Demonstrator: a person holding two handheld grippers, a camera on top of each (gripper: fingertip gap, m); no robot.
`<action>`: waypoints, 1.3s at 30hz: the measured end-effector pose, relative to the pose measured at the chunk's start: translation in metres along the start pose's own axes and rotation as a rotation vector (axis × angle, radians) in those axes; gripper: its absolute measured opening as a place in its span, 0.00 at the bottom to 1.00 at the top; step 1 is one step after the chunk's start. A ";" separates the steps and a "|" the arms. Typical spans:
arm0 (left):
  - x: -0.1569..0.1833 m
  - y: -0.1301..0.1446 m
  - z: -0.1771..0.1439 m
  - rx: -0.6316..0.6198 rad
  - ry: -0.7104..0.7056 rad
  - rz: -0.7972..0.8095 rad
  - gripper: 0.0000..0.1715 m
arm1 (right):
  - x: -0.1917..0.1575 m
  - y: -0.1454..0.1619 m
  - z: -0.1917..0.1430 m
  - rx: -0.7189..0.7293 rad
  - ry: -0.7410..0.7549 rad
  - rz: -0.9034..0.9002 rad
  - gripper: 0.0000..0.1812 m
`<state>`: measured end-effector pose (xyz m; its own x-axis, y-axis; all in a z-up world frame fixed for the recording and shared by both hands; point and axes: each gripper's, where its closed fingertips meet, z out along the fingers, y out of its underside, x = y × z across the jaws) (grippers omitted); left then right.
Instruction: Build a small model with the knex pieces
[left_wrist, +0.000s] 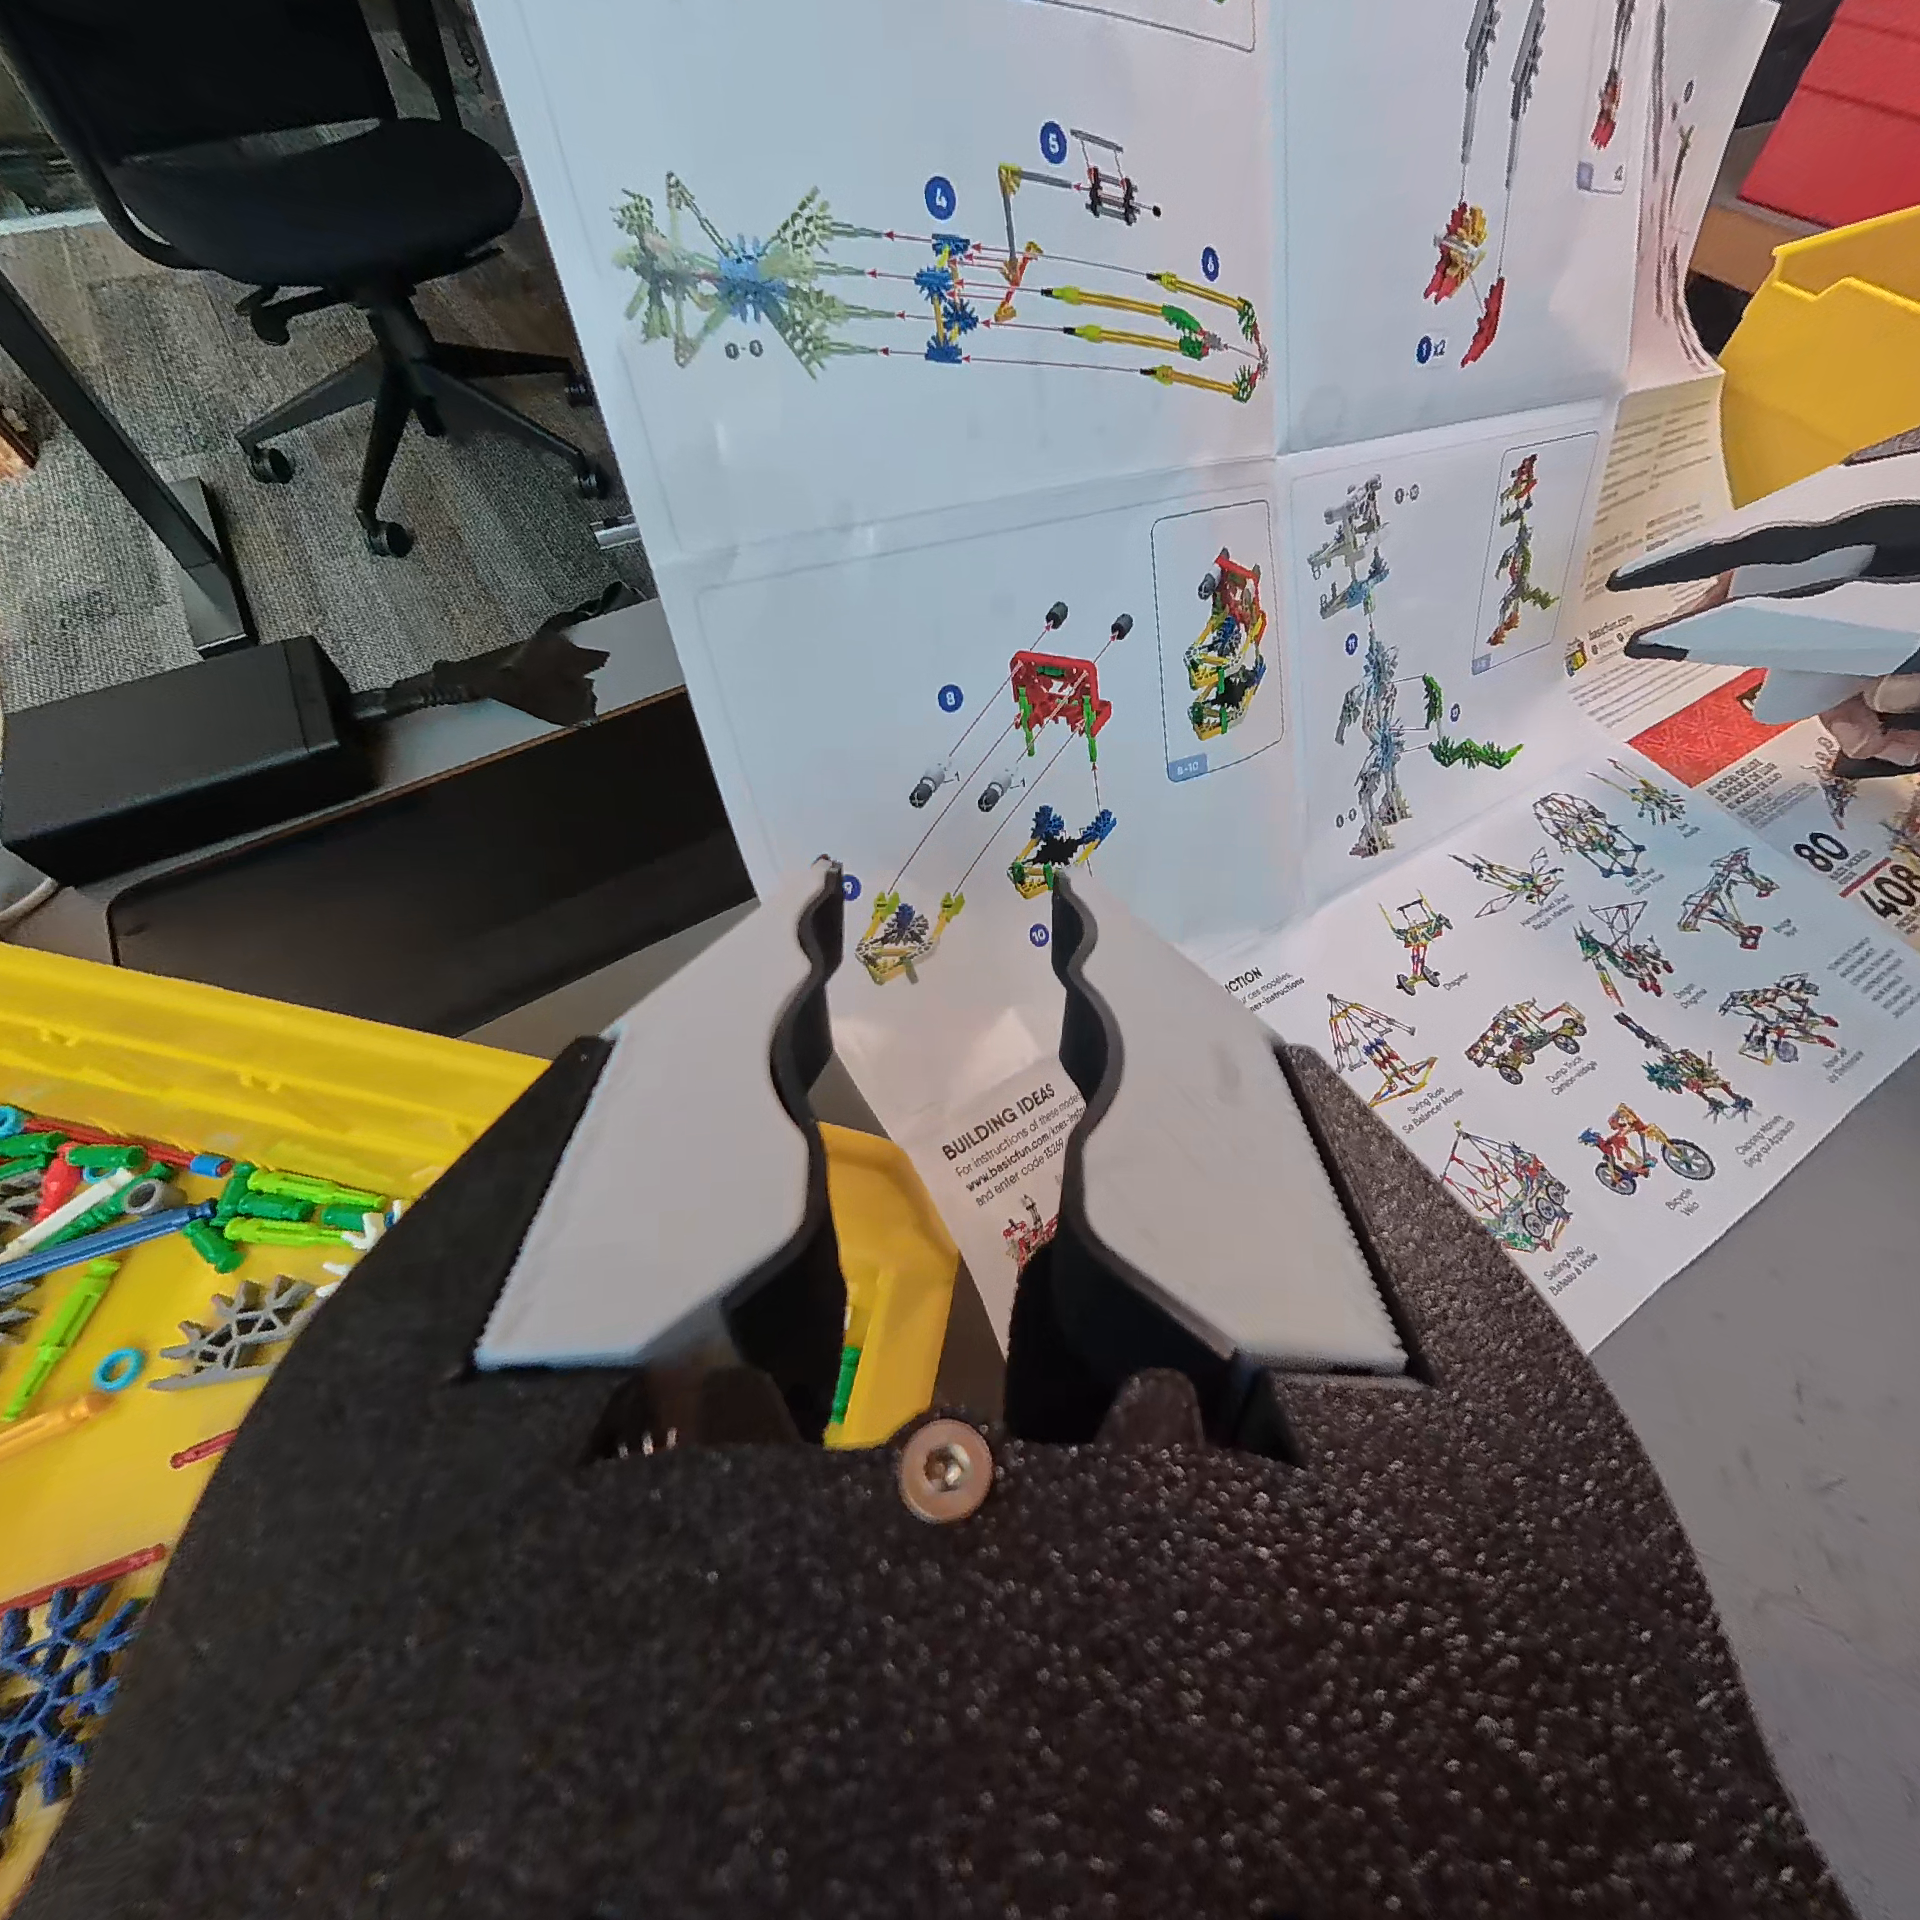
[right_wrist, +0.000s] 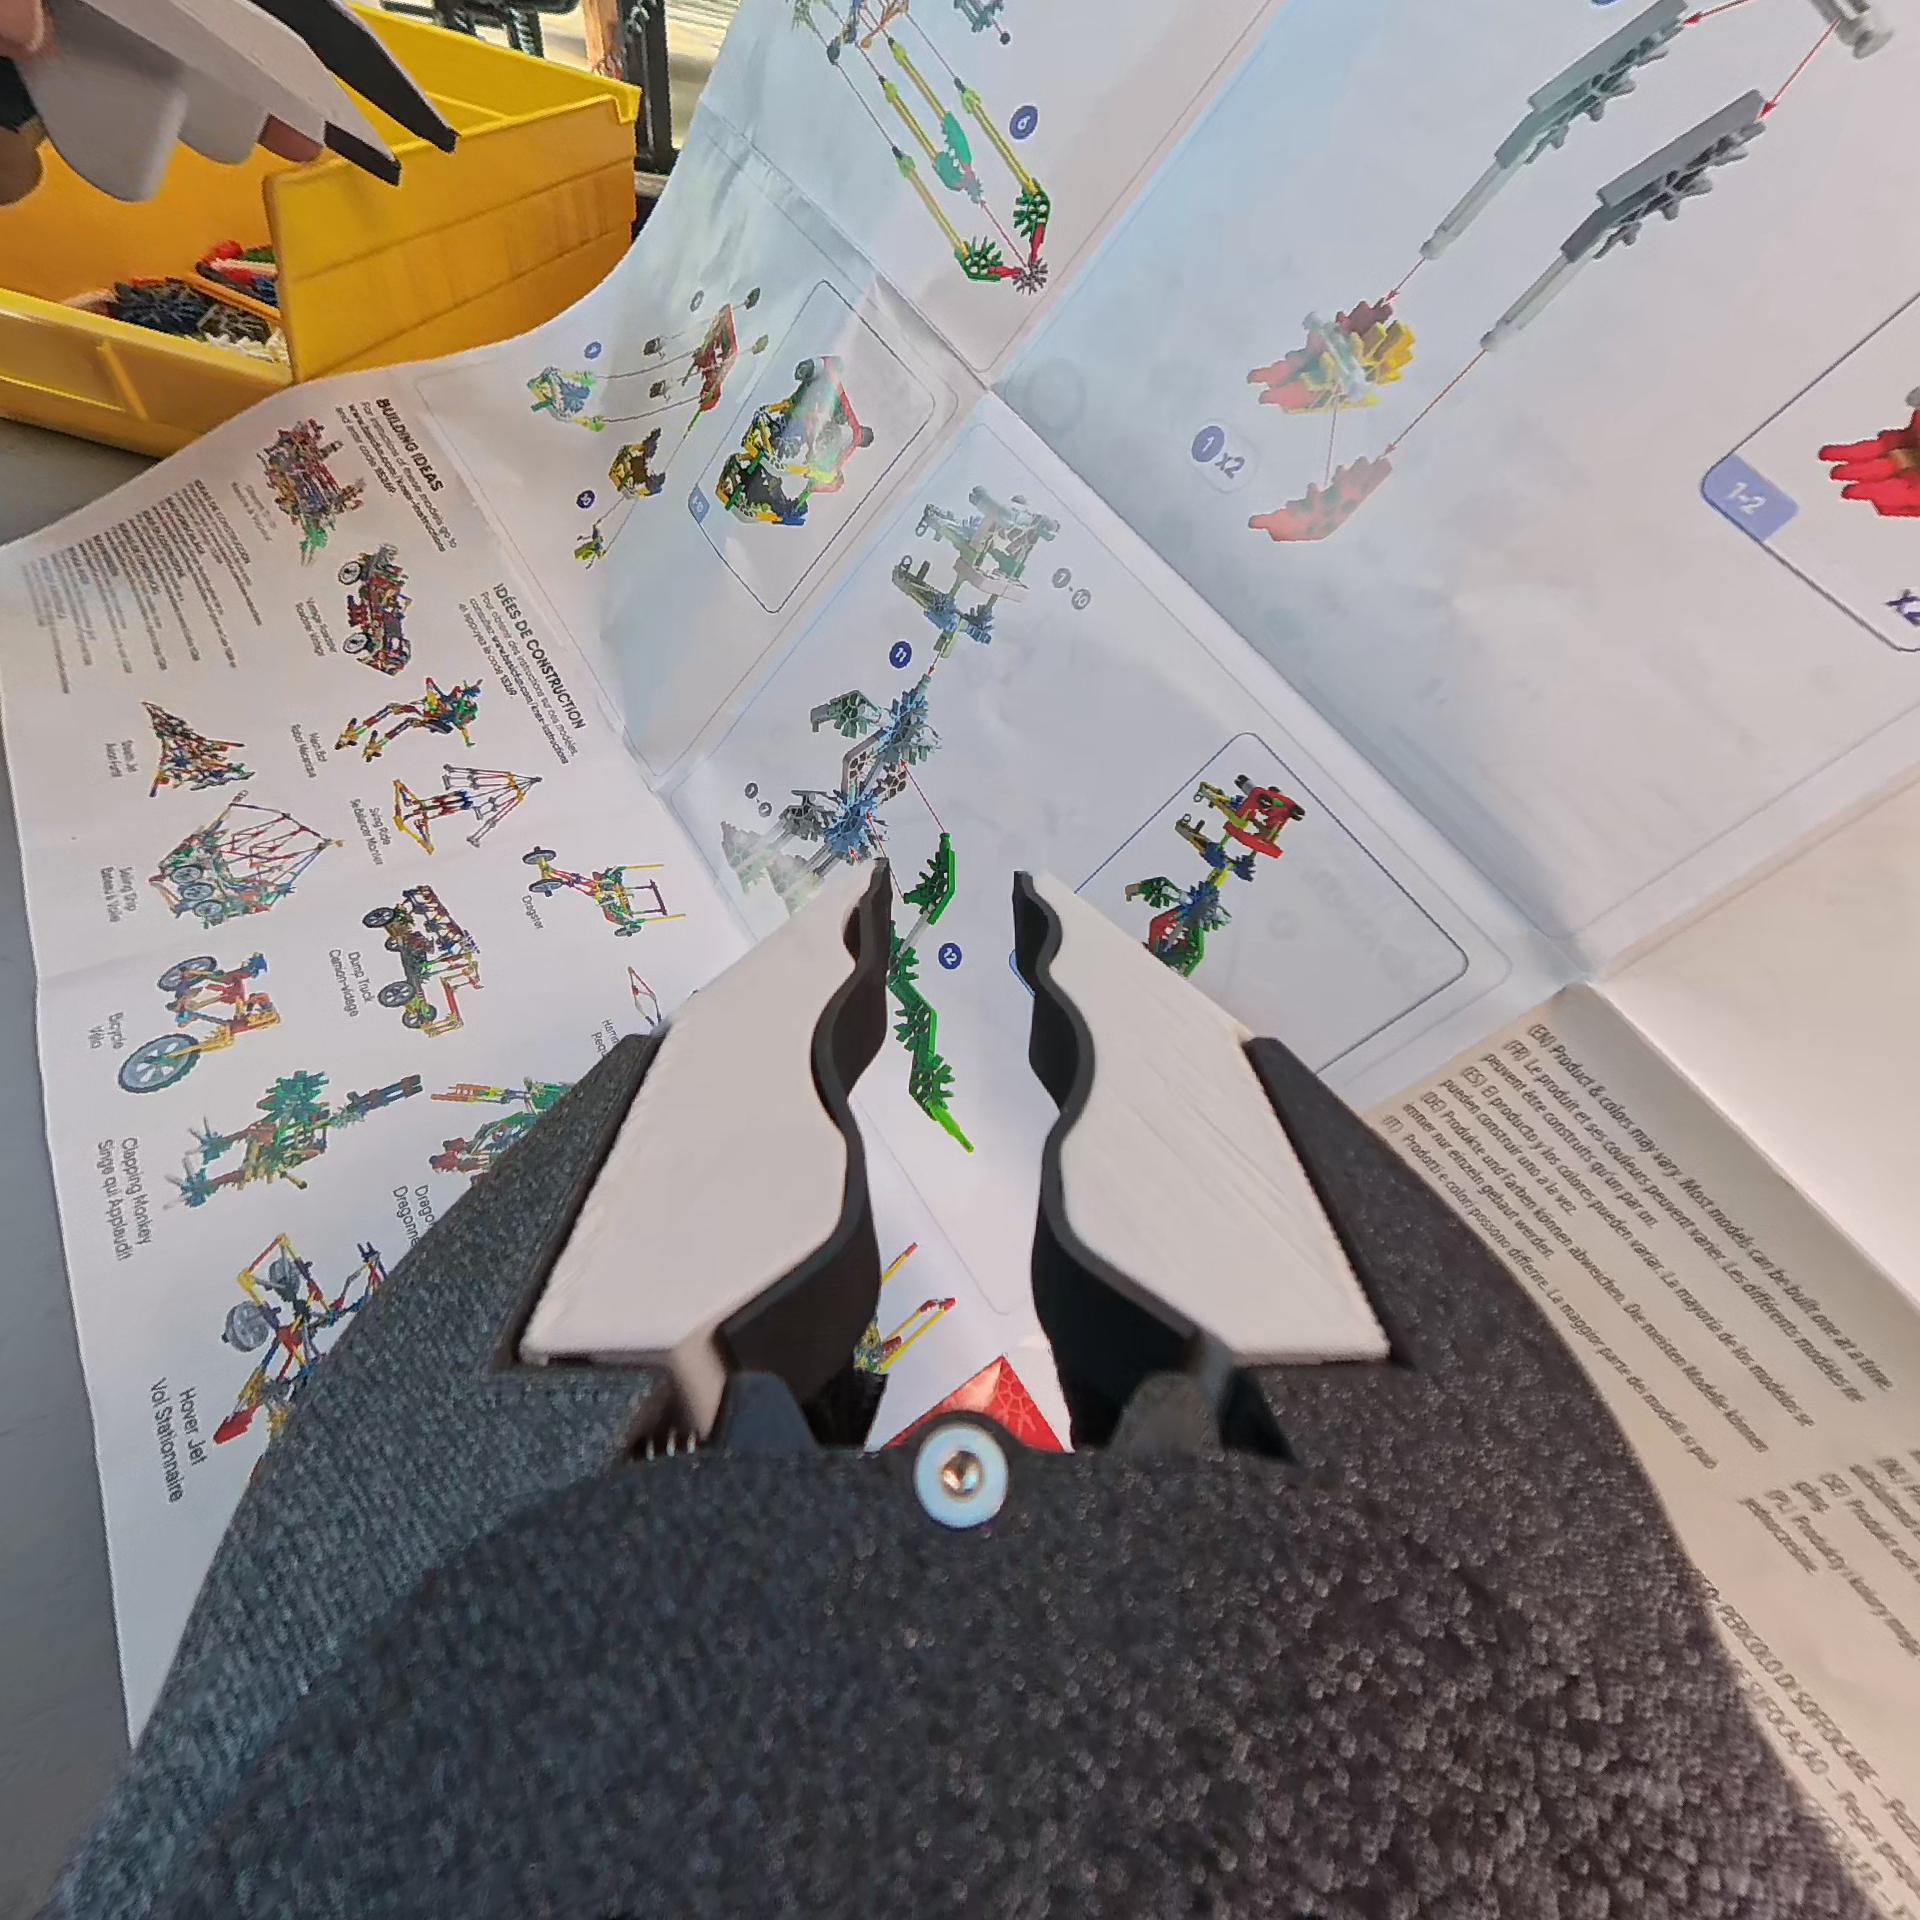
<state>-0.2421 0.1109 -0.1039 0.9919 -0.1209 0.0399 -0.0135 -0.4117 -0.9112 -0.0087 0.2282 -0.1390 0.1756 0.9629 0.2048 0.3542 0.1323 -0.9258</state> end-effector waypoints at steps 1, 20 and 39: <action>0.000 0.001 0.000 -0.004 0.000 0.003 0.23 | 0.000 0.000 0.000 -0.001 -0.001 -0.001 0.12; 0.011 0.030 -0.020 -0.289 0.074 0.220 0.20 | -0.030 -0.032 -0.002 0.062 -0.098 -0.001 0.12; 0.022 0.037 -0.021 -0.325 0.145 0.232 0.20 | -0.045 -0.020 0.005 0.000 -0.151 -0.022 0.13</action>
<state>-0.2234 0.0743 -0.1281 0.9300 -0.3604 -0.0725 -0.2967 -0.6194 -0.7268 -0.0281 0.1834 -0.1315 0.0273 0.9843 0.1746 0.3563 0.1536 -0.9217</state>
